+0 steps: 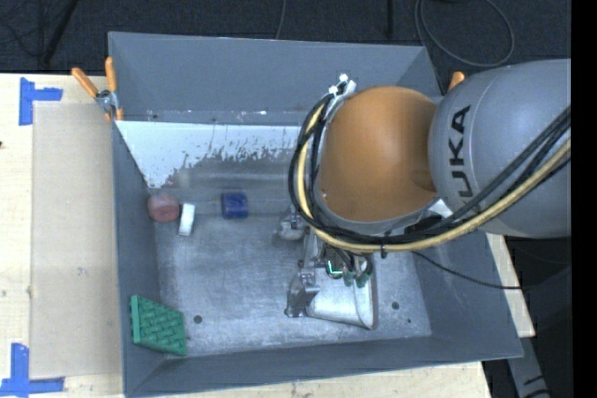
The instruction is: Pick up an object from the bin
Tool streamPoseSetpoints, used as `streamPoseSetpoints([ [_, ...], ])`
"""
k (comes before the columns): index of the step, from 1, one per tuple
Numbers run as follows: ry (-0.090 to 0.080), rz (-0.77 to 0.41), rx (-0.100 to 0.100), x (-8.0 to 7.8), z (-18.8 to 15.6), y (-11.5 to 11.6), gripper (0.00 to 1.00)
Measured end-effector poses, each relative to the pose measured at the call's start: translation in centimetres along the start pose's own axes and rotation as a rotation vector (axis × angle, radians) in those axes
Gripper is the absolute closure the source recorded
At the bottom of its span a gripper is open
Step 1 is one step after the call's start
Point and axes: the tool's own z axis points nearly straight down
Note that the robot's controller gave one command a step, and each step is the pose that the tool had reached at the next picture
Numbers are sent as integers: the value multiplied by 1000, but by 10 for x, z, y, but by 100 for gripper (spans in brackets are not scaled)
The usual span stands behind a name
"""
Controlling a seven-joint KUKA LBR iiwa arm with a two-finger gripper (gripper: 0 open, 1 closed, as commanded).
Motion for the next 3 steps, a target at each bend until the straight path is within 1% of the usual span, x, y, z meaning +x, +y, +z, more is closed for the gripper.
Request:
streamPoseSetpoints([
  [1,-5,-90,3,-30,29,-82,0],
  [2,2,-42,-5,-106,113,-103,0],
  [3,0,-75,-8,-106,114,-102,0],
])
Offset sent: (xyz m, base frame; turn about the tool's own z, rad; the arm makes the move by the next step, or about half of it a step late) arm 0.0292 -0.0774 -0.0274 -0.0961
